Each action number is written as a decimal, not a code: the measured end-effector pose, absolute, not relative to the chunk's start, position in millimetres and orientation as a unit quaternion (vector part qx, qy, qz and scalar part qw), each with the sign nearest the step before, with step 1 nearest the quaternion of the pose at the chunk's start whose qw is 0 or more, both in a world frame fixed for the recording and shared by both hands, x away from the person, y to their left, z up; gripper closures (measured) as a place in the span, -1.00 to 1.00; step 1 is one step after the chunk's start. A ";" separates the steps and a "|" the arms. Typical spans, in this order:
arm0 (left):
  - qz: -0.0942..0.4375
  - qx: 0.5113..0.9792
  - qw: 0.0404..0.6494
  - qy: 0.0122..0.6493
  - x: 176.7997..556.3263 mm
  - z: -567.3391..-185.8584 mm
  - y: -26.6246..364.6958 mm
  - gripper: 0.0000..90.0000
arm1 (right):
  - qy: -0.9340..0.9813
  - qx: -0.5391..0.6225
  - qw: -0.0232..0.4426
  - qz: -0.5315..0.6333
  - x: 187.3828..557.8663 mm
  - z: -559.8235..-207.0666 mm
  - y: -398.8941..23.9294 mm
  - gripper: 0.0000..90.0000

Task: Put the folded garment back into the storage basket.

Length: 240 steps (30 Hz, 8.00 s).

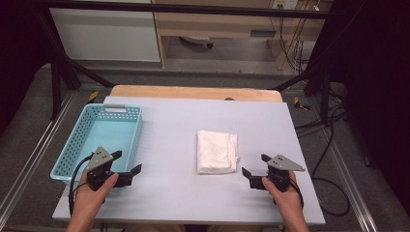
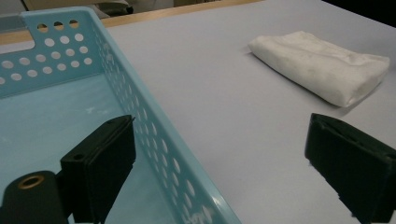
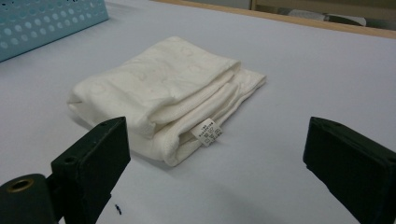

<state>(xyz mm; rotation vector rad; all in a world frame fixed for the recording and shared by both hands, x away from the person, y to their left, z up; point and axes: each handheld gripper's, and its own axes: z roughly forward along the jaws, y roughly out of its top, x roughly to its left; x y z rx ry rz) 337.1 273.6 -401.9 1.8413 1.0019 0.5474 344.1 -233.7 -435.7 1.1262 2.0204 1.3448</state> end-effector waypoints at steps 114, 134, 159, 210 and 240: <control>0.234 0.760 0.455 0.401 335.4 -403.1 265.6 -0.79 | 0.846 0.330 0.193 0.371 377.1 -441.5 -84.5 0.44; 0.238 0.754 0.458 0.406 335.2 -402.1 267.5 -0.79 | 0.841 0.338 0.162 0.389 360.8 -435.4 -79.6 0.49; 0.236 0.755 0.458 0.406 335.3 -402.5 267.1 -0.79 | 0.860 0.318 0.121 0.381 327.7 -427.2 -48.6 0.48; 0.240 0.754 0.456 0.408 335.3 -402.4 268.8 -0.80 | 0.863 0.276 0.122 0.405 309.8 -419.5 -30.7 -0.41; 0.242 0.751 0.457 0.410 334.7 -401.6 269.0 -0.80 | 0.825 0.365 0.139 0.408 304.7 -432.1 -132.2 -0.40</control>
